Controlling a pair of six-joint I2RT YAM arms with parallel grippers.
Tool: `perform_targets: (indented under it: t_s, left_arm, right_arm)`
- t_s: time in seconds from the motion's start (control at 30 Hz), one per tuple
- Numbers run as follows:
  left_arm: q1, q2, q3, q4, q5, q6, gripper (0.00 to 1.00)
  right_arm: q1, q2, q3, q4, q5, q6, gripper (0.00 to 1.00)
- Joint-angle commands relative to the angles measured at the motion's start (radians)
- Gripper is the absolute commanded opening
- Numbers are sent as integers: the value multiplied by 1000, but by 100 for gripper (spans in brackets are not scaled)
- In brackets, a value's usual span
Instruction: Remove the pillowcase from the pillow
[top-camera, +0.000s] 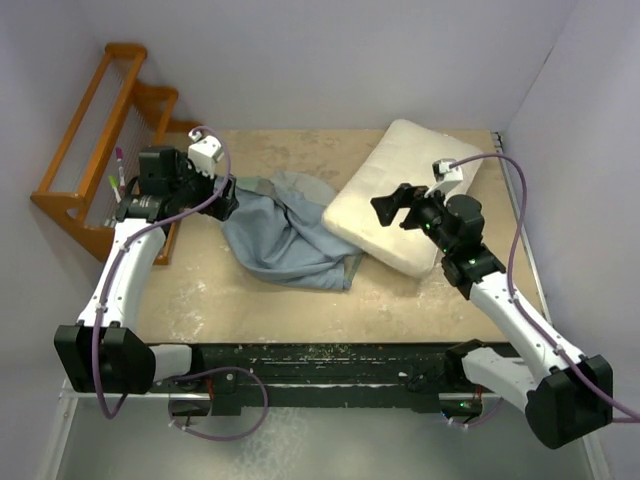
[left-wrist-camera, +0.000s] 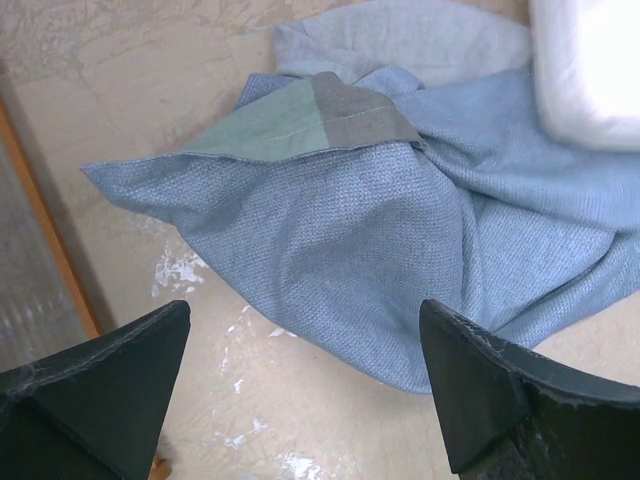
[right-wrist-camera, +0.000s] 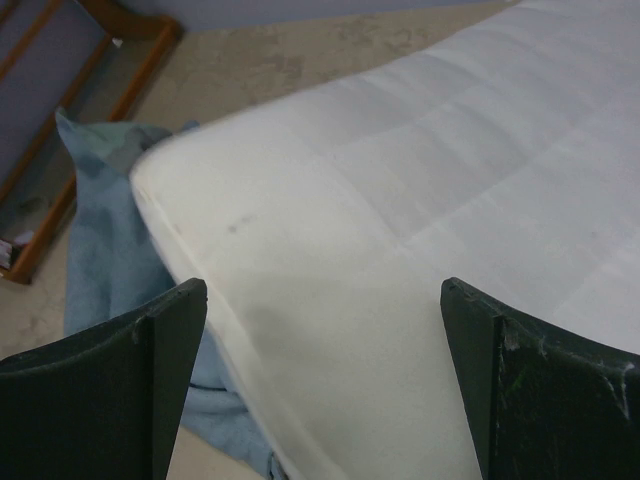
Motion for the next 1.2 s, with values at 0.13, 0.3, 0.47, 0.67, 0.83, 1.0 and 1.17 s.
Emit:
perform_targets:
  t_s: [0.13,0.3,0.47,0.67,0.83,1.0,1.17]
  left_arm:
    - [6,-77,-39,118,7,-34,99]
    - [6,-110,-126,198,-142,-164,99]
    - [6,-123,-319,352,-270,-192,99]
    - [6,-171,-616,636,-303,-177,99]
    - [6,-261,-747,681,-287,-146,99]
    - [6,-376,-907,786,-267,-147,99]
    - [6,-527,-1011,839,-253,-140,99]
  right_arm:
    - [-53,65,126,-114,-295,63,100]
    - [-62,20,170,-240,10,6,100]
    - [-63,-56,151,-321,364,-9,100]
    - [-62,-98,45,-367,718,124,100]
    - [-62,-169,-71,-315,943,33,100]
    - [-62,-313,-293,-130,900,-169,100]
    - [-62,-567,-508,49,820,-341,100]
